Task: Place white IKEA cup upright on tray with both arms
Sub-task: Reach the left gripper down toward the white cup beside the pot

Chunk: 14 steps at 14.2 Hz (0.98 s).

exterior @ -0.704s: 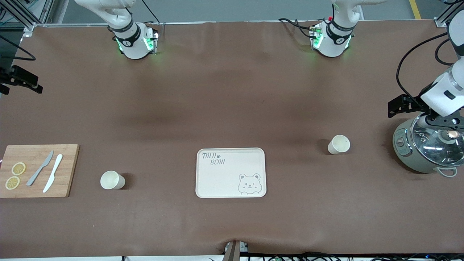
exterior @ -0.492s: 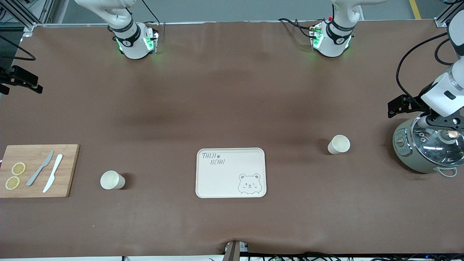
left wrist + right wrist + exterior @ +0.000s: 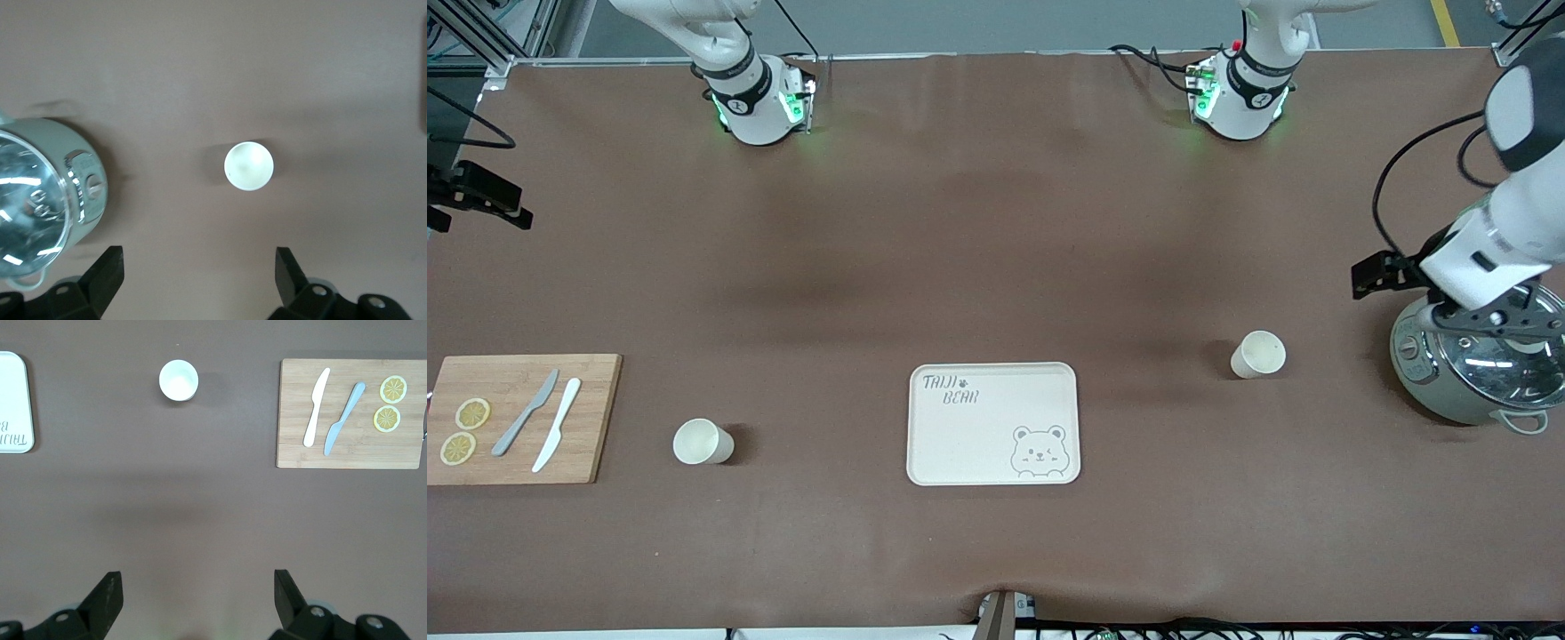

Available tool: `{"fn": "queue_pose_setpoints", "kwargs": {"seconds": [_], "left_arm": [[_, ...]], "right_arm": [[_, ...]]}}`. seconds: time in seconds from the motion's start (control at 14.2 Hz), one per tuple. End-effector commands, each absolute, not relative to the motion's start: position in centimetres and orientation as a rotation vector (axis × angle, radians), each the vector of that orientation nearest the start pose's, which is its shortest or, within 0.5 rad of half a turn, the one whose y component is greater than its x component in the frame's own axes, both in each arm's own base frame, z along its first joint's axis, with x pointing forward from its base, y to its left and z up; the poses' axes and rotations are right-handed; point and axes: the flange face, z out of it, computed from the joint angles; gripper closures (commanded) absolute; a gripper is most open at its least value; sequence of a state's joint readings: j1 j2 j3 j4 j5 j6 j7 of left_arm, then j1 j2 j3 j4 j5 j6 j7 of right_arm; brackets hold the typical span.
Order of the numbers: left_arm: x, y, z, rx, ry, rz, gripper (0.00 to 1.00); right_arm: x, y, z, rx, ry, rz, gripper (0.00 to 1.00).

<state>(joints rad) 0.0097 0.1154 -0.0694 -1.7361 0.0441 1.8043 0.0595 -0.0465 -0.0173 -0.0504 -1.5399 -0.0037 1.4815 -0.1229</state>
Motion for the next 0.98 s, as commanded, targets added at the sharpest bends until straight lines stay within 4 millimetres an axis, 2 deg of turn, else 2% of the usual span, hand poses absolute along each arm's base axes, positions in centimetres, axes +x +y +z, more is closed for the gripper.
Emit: {"fn": "queue_pose_setpoints", "kwargs": {"seconds": [0.0, 0.28, 0.42, 0.91], "left_arm": [[57.3, -3.2, 45.1, -3.092, 0.223, 0.068, 0.00], [55.7, -3.3, 38.5, -3.095, 0.239, 0.078, 0.00], [55.6, -3.4, 36.1, -3.100, 0.242, 0.037, 0.00], [57.2, -3.3, 31.7, -3.111, 0.239, 0.016, 0.00]], "right_arm": [[54.0, -5.1, 63.8, -3.142, -0.040, 0.078, 0.00], [54.9, -5.4, 62.4, -3.140, -0.033, 0.102, 0.00], [55.2, -5.2, 62.0, -3.141, -0.038, 0.114, 0.00], [57.1, -4.9, 58.3, -3.141, -0.053, 0.207, 0.00]]}}
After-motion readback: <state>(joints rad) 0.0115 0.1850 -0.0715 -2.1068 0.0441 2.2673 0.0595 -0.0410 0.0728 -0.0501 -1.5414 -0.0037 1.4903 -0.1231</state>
